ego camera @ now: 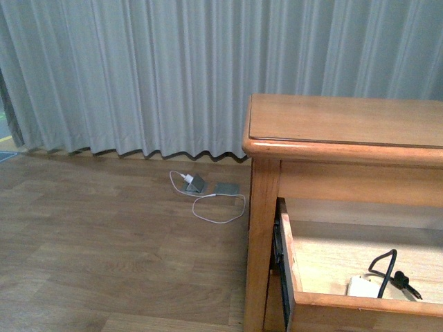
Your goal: Put charger into drawer
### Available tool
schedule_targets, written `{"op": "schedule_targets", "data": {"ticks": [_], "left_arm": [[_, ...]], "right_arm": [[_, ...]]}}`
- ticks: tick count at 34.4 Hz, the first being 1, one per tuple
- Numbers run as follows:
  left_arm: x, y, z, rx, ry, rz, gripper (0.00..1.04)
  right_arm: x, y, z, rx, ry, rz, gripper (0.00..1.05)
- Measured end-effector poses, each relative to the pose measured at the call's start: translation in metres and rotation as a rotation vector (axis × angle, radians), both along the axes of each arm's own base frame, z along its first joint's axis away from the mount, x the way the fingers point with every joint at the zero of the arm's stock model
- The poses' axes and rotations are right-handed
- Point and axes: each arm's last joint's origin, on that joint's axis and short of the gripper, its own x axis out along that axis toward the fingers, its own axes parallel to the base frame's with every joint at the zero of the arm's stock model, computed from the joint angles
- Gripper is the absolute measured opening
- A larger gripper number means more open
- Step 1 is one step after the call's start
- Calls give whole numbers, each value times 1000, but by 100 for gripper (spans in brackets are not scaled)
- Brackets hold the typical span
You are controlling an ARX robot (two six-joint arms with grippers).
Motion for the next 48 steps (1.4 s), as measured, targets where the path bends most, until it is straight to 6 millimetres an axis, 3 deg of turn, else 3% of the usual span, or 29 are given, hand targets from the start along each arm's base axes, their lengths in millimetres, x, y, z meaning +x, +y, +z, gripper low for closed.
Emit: {"op": "schedule_targets", "data": {"ticks": [7, 14, 19, 34, 48], "left_arm": [[-38, 24, -35, -102, 62, 140, 98], [-38, 25, -35, -105, 55, 122, 97], [-44, 30, -43, -37, 3, -22, 74], [-61, 31, -68, 1, 0, -31, 6], [-70, 31, -79, 3, 3, -31, 4]], "right_arm": [[0, 0, 0, 0, 0, 0, 96], [0, 0, 0, 0, 0, 0, 96], [0, 0, 0, 0, 0, 0, 96], [0, 0, 0, 0, 0, 0, 96], [0, 0, 0, 0, 0, 0, 96]]}}
